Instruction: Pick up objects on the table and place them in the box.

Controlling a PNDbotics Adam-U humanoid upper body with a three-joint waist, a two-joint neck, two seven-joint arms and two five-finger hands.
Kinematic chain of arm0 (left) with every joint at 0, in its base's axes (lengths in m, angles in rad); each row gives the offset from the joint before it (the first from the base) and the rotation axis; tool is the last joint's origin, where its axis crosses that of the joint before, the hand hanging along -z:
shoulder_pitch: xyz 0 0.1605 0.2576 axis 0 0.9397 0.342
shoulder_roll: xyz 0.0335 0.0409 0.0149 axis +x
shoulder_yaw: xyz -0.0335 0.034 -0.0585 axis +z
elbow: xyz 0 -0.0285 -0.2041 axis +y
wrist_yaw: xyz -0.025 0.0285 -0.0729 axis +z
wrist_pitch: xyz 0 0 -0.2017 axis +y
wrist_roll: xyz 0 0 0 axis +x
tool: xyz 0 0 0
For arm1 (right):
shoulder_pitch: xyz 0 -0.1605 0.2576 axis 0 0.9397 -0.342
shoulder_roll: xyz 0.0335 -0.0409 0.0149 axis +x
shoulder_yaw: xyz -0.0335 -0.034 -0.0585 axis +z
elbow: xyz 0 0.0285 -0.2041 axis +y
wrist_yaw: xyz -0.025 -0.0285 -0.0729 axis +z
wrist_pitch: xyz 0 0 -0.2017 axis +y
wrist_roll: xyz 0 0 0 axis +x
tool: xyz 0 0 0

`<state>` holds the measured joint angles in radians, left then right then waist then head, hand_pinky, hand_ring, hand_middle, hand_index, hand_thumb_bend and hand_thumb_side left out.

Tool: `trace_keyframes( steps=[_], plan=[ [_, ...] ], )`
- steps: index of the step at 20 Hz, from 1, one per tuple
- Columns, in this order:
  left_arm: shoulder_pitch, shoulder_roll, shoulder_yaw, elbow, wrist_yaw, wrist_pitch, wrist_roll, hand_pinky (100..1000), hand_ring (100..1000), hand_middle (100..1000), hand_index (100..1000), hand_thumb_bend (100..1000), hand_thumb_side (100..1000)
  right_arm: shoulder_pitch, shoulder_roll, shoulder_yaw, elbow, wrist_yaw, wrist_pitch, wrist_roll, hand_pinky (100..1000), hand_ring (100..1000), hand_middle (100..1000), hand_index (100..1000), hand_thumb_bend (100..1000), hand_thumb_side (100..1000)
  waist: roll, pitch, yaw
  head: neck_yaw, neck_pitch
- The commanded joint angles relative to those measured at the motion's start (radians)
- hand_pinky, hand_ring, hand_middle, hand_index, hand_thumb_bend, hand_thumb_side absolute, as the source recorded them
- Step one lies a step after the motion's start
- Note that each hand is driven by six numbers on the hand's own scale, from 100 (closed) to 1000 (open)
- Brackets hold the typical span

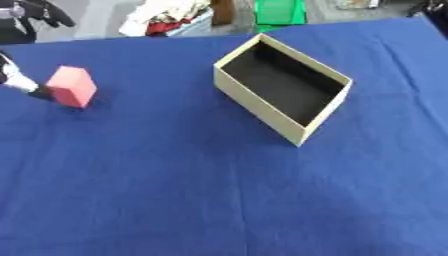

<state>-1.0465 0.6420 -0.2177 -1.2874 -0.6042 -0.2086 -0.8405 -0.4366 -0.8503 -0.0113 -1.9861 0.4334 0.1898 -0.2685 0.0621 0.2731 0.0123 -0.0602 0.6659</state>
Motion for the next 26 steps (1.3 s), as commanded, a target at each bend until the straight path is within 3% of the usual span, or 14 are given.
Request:
trace_keyframes(
  steps=[1, 15, 26],
  plan=[
    [-0.038, 0.004, 0.013, 0.028, -0.023, 0.005, -0.033, 945, 900, 915, 950, 728, 396, -0.015, -0.03, -0.006, -0.014, -0.002, -0.002, 0.001, 844, 839, 877, 888, 100, 1000, 0.0, -0.012, -0.004, 0.009, -0.014],
    [-0.054, -0.025, 0.005, 0.143, -0.181, -0.008, -0.066, 962, 923, 934, 939, 723, 333, -0.023, -0.025, -0.001, -0.014, -0.008, -0.005, -0.008, 842, 833, 872, 883, 100, 1000, 0.006, 0.026, -0.021, 0.045, -0.018],
    [-0.068, -0.051, 0.054, 0.209, -0.286, 0.016, -0.034, 956, 921, 928, 937, 659, 251, -0.028, -0.02, 0.002, -0.014, -0.016, -0.012, -0.011, 842, 830, 868, 877, 100, 1000, -0.002, 0.045, -0.036, 0.062, -0.046]
  ],
)
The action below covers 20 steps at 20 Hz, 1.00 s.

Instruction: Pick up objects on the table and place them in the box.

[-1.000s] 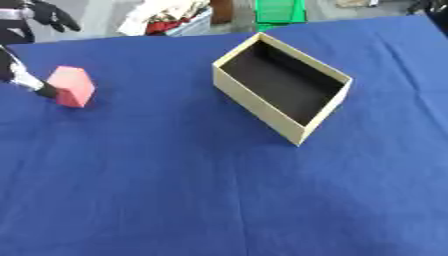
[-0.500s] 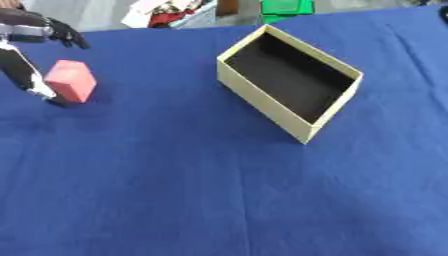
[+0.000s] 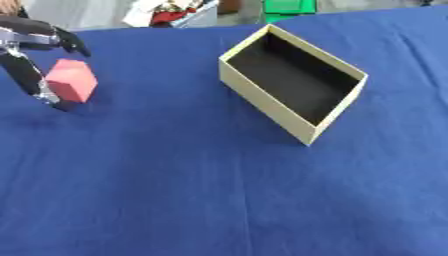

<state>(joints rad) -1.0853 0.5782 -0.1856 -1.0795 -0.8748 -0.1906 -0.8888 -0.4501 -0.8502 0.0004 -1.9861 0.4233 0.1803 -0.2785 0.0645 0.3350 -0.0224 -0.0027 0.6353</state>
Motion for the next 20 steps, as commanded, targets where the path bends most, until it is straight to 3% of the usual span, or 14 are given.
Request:
trace_keyframes(
  steps=[1, 7, 10, 14, 20],
  plan=[
    [-0.03, 0.012, 0.025, 0.003, -0.019, -0.003, 0.027, 956, 921, 926, 934, 641, 242, -0.013, -0.02, -0.01, -0.014, -0.006, -0.001, -0.001, 842, 830, 868, 876, 100, 1000, -0.005, -0.015, -0.002, 0.006, -0.017],
    [-0.04, 0.009, 0.03, 0.012, -0.073, 0.006, 0.101, 962, 926, 928, 925, 611, 193, -0.014, -0.018, -0.009, -0.014, -0.009, -0.002, 0.003, 842, 829, 867, 874, 100, 1000, -0.004, -0.005, -0.007, 0.011, -0.027],
    [-0.042, 0.006, 0.034, 0.034, -0.132, 0.009, 0.108, 956, 920, 920, 917, 566, 100, -0.016, -0.017, -0.008, -0.014, -0.012, -0.003, 0.004, 842, 829, 866, 873, 100, 1000, -0.004, 0.0, -0.01, 0.013, -0.03],
    [-0.042, 0.001, 0.04, 0.058, -0.174, 0.004, 0.099, 922, 893, 878, 897, 491, 100, -0.013, -0.016, -0.009, -0.014, -0.016, -0.004, 0.004, 842, 829, 865, 873, 100, 1000, -0.004, 0.005, -0.01, 0.014, -0.03],
    [-0.043, -0.003, 0.043, 0.073, -0.198, 0.005, 0.08, 856, 848, 825, 858, 470, 100, -0.015, -0.014, -0.009, -0.014, -0.021, -0.01, 0.001, 843, 830, 865, 873, 100, 1000, -0.005, 0.01, -0.011, 0.016, -0.035]
  ],
)
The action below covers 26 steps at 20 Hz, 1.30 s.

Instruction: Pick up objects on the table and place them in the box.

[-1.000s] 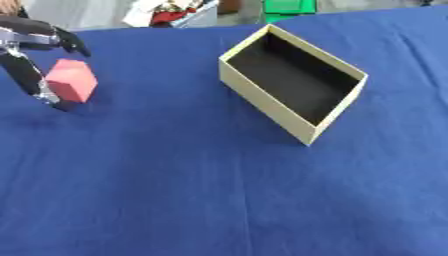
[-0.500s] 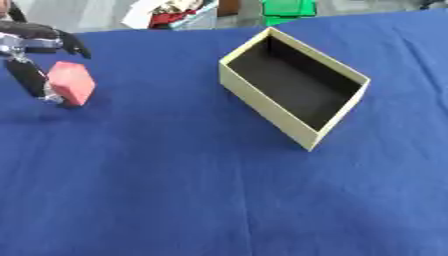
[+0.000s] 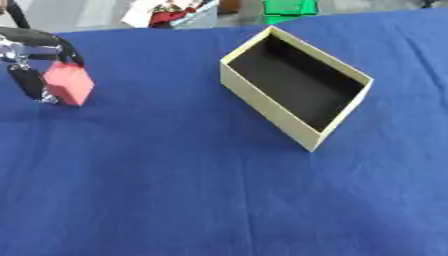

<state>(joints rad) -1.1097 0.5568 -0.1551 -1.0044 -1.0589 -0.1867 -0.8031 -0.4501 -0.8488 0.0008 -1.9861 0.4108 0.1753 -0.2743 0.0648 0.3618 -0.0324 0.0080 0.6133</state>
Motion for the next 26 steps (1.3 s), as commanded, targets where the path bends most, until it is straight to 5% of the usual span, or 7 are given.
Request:
trace_keyframes(
  steps=[1, 6, 7, 12, 19, 26],
  plan=[
    [-0.019, 0.017, 0.015, -0.001, -0.015, 0.003, -0.003, 853, 845, 819, 851, 457, 100, -0.016, -0.015, -0.009, -0.014, -0.01, -0.005, -0.003, 843, 830, 865, 873, 100, 1000, -0.006, -0.016, -0.002, 0.006, -0.014],
    [-0.018, 0.014, 0.027, -0.009, -0.034, 0.037, 0.125, 720, 718, 627, 699, 386, 100, -0.012, -0.013, -0.01, -0.014, -0.012, -0.005, -0.004, 844, 830, 865, 873, 100, 1000, -0.007, -0.014, -0.004, 0.008, -0.019],
    [-0.019, 0.015, 0.029, -0.011, -0.051, 0.048, 0.168, 599, 612, 537, 607, 383, 100, -0.011, -0.013, -0.01, -0.014, -0.012, -0.005, -0.005, 844, 830, 865, 873, 100, 1000, -0.008, -0.014, -0.004, 0.008, -0.02],
    [-0.011, 0.01, 0.024, 0.013, -0.165, 0.072, 0.351, 553, 570, 505, 578, 461, 100, -0.009, -0.011, -0.013, -0.014, -0.017, -0.007, -0.008, 844, 831, 865, 869, 100, 1000, -0.01, -0.012, -0.007, 0.012, -0.027],
    [0.001, 0.007, 0.028, 0.049, -0.171, 0.056, 0.381, 476, 351, 454, 559, 442, 100, -0.007, -0.01, -0.021, -0.014, -0.032, -0.011, -0.017, 845, 831, 864, 866, 100, 1000, -0.011, -0.01, -0.009, 0.012, -0.029],
    [-0.004, 0.015, 0.031, 0.03, -0.116, 0.068, 0.369, 421, 289, 397, 518, 359, 100, 0.0, -0.012, -0.02, -0.014, -0.035, -0.009, -0.016, 846, 831, 865, 865, 100, 1000, -0.01, -0.018, -0.004, 0.003, -0.018]
  ],
)
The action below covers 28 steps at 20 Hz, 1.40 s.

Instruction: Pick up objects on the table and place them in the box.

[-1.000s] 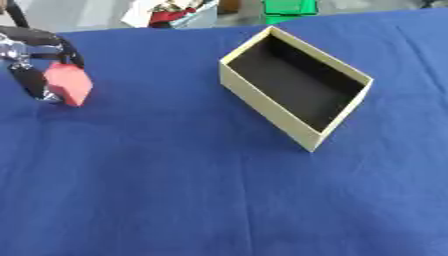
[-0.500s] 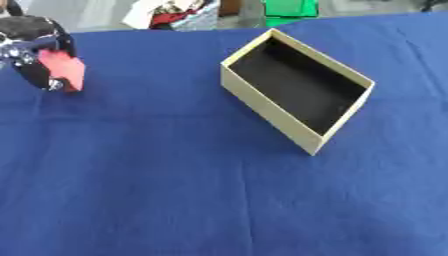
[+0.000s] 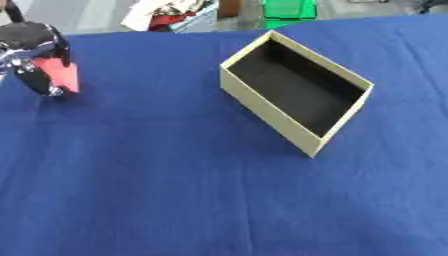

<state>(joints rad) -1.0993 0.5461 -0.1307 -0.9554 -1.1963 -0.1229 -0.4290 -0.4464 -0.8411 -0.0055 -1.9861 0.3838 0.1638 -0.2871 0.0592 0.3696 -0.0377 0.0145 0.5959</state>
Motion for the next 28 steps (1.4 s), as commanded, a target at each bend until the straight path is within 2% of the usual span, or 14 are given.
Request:
trace_keyframes(
  steps=[1, 9, 17, 23, 28],
  plan=[
    [-0.016, 0.028, 0.006, -0.029, 0.03, 0.006, -0.008, 405, 278, 392, 513, 350, 100, -0.002, -0.02, -0.014, -0.014, -0.008, 0.003, -0.003, 846, 831, 865, 865, 100, 1000, -0.004, -0.028, 0.003, -0.005, 0.003],
    [-0.025, 0.039, -0.014, -0.13, 0.078, 0.01, -0.04, 383, 273, 404, 526, 333, 100, 0.006, -0.022, -0.014, -0.014, -0.011, 0.003, -0.001, 846, 832, 865, 866, 100, 1000, -0.003, -0.06, 0.015, -0.024, 0.028],
    [-0.045, 0.023, -0.083, -0.31, 0.153, -0.014, -0.088, 390, 285, 422, 541, 314, 100, 0.001, -0.021, -0.012, -0.014, -0.017, 0.002, 0.001, 846, 832, 865, 866, 100, 1000, -0.001, -0.103, 0.023, -0.049, 0.059],
    [-0.087, -0.074, -0.127, -0.418, 0.223, 0.008, -0.09, 381, 297, 436, 562, 263, 100, -0.023, -0.013, -0.002, -0.014, -0.025, 0.0, 0.011, 845, 832, 866, 866, 100, 1000, 0.001, -0.136, 0.022, -0.058, 0.075],
    [-0.103, -0.171, -0.14, -0.441, 0.309, 0.054, -0.029, 354, 293, 425, 573, 177, 100, -0.05, -0.005, -0.001, -0.014, -0.031, -0.006, 0.01, 845, 831, 865, 866, 100, 1000, 0.003, -0.144, 0.004, -0.056, 0.07]
  ],
)
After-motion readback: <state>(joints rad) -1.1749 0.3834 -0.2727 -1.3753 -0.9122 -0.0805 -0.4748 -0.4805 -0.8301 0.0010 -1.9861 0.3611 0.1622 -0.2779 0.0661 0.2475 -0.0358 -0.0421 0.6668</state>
